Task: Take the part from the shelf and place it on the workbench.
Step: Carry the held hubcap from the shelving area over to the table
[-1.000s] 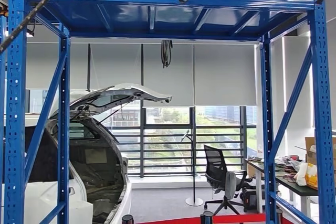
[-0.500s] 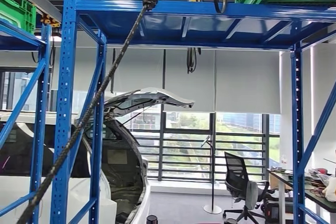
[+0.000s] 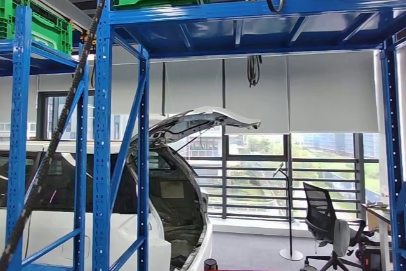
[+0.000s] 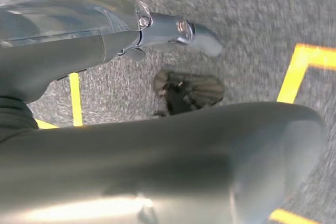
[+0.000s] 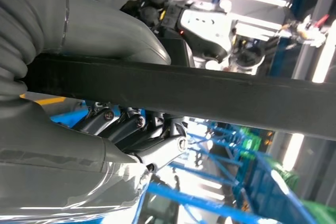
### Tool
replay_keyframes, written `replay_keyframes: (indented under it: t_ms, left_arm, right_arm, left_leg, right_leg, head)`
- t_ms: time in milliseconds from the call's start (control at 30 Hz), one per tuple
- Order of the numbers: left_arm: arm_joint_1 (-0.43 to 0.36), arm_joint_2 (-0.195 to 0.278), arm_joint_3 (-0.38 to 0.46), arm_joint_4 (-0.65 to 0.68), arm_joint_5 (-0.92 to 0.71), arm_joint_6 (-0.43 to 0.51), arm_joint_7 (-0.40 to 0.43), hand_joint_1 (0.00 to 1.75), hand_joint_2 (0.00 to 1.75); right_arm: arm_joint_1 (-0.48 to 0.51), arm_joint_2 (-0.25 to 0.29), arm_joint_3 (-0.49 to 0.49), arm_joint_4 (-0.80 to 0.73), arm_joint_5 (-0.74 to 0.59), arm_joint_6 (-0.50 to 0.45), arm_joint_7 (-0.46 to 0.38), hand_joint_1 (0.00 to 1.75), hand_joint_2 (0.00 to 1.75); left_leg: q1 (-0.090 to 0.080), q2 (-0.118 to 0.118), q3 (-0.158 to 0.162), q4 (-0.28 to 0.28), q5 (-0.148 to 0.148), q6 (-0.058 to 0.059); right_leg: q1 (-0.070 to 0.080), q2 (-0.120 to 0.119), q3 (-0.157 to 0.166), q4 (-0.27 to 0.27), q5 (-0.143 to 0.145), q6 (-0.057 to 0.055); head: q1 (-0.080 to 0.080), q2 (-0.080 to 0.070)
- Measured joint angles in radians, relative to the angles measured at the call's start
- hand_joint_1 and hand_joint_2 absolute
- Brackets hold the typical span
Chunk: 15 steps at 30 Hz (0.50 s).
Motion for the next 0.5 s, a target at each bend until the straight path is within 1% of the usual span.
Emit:
replay_keyframes:
  t_ms: [33,67,100,133,167,200,233,267,300,333,367,400,433,467,500]
  left_arm:
    - [-0.001,0.001,0.002,0.000,0.002,0.001,0.004,0.00,1.75]
    - [-0.002,0.002,0.004,0.000,0.004,0.001,0.008,0.00,1.75]
    - [-0.002,0.003,0.007,0.000,0.006,0.002,0.012,0.00,1.75]
    - [0.000,0.004,0.008,0.000,0.008,0.002,0.015,0.00,1.75]
    - [0.003,0.005,0.009,0.000,0.010,0.002,0.016,0.00,1.75]
    - [0.005,0.007,0.010,0.000,0.010,0.002,0.016,0.00,1.75]
    - [0.005,0.008,0.011,0.000,0.010,0.002,0.017,0.00,1.75]
    - [0.003,0.010,0.012,0.000,0.010,0.002,0.016,0.00,1.75]
    - [0.002,0.010,0.013,0.000,0.010,0.002,0.016,0.00,1.75]
    - [0.002,0.011,0.013,0.000,0.010,0.002,0.016,0.00,1.75]
    - [0.003,0.011,0.013,0.000,0.010,0.002,0.016,0.00,1.75]
    - [0.007,0.011,0.014,0.000,0.010,0.002,0.017,0.00,1.75]
    - [0.009,0.011,0.014,0.000,0.010,0.002,0.020,0.00,1.75]
    - [0.009,0.011,0.015,0.000,0.011,0.004,0.025,0.00,1.75]
    - [0.008,0.011,0.018,0.000,0.012,0.006,0.030,0.00,1.75]
  right_arm:
    - [-0.003,0.000,0.004,0.002,0.004,-0.005,0.002,1.75,1.75]
    - [-0.004,0.000,0.008,0.003,0.009,-0.009,0.004,1.75,1.75]
    - [-0.004,0.000,0.013,0.005,0.012,-0.013,0.006,1.75,1.75]
    - [-0.005,0.000,0.019,0.005,0.015,-0.016,0.007,1.75,1.75]
    - [-0.006,0.000,0.023,0.006,0.016,-0.017,0.008,1.75,1.75]
    - [-0.007,0.000,0.026,0.006,0.017,-0.017,0.008,1.75,1.75]
    - [-0.009,0.000,0.028,0.006,0.017,-0.018,0.008,1.75,1.75]
    - [-0.011,0.000,0.029,0.006,0.018,-0.019,0.008,1.75,1.75]
    - [-0.013,0.000,0.030,0.006,0.019,-0.019,0.008,1.75,1.75]
    - [-0.015,0.000,0.032,0.006,0.019,-0.020,0.009,1.75,1.75]
    - [-0.017,0.000,0.034,0.006,0.020,-0.020,0.009,1.75,1.75]
    - [-0.019,0.000,0.036,0.006,0.020,-0.020,0.009,1.75,1.75]
    - [-0.021,0.000,0.039,0.006,0.021,-0.022,0.009,1.75,1.75]
    - [-0.022,0.000,0.041,0.005,0.023,-0.024,0.008,1.75,1.75]
    - [-0.023,-0.001,0.043,0.005,0.026,-0.027,0.007,1.75,1.75]
  left_leg:
    - [0.001,0.013,-0.026,0.064,-0.035,-0.003]
    - [0.002,0.019,-0.048,0.122,-0.060,-0.006]
    - [0.003,0.023,-0.060,0.161,-0.071,-0.010]
    - [0.004,0.027,-0.055,0.164,-0.064,-0.012]
    - [0.005,0.034,-0.031,0.128,-0.040,-0.014]
    - [0.006,0.048,0.006,0.065,-0.008,-0.016]
    - [0.003,0.071,0.042,0.000,0.016,-0.016]
    - [0.001,0.090,0.068,-0.052,0.032,-0.012]
    - [-0.003,0.103,0.081,-0.082,0.039,-0.006]
    - [-0.007,0.107,0.081,-0.090,0.037,0.001]
    - [-0.007,0.097,0.077,-0.091,0.040,0.009]
    - [-0.007,0.088,0.074,-0.092,0.043,0.016]
    - [-0.006,0.080,0.072,-0.092,0.046,0.022]
    - [-0.003,0.071,0.070,-0.094,0.050,0.029]
    - [-0.002,0.061,0.067,-0.094,0.054,0.034]
  right_leg:
    - [0.001,-0.013,-0.003,0.000,0.001,-0.002]
    - [0.002,-0.027,-0.005,0.001,0.002,-0.003]
    - [0.002,-0.042,-0.007,0.002,0.002,-0.003]
    - [0.002,-0.055,-0.009,0.003,0.002,-0.003]
    - [0.002,-0.067,-0.009,0.005,0.002,-0.003]
    - [0.002,-0.078,-0.010,0.007,0.000,-0.001]
    - [0.005,-0.088,-0.011,0.011,-0.002,0.003]
    - [0.008,-0.097,-0.012,0.015,-0.003,0.008]
    - [0.011,-0.106,-0.014,0.019,-0.005,0.013]
    - [0.013,-0.116,-0.016,0.020,-0.004,0.018]
    - [0.013,-0.125,-0.016,0.021,-0.003,0.022]
    - [0.011,-0.125,-0.016,0.023,-0.006,0.027]
    - [0.008,-0.109,-0.019,0.031,-0.017,0.033]
    - [0.005,-0.084,-0.029,0.058,-0.039,0.038]
    - [0.002,-0.053,-0.048,0.104,-0.070,0.043]
  head:
    - [0.000,0.000]
    - [0.000,0.000]
    - [0.000,0.000]
    - [0.000,0.000]
    - [0.000,0.000]
    - [0.000,0.000]
    - [0.000,0.000]
    - [0.000,0.000]
    - [0.000,0.000]
    - [0.000,0.000]
    - [0.000,0.000]
    - [0.000,0.000]
    - [0.000,0.000]
    - [0.000,0.000]
    - [0.000,0.000]
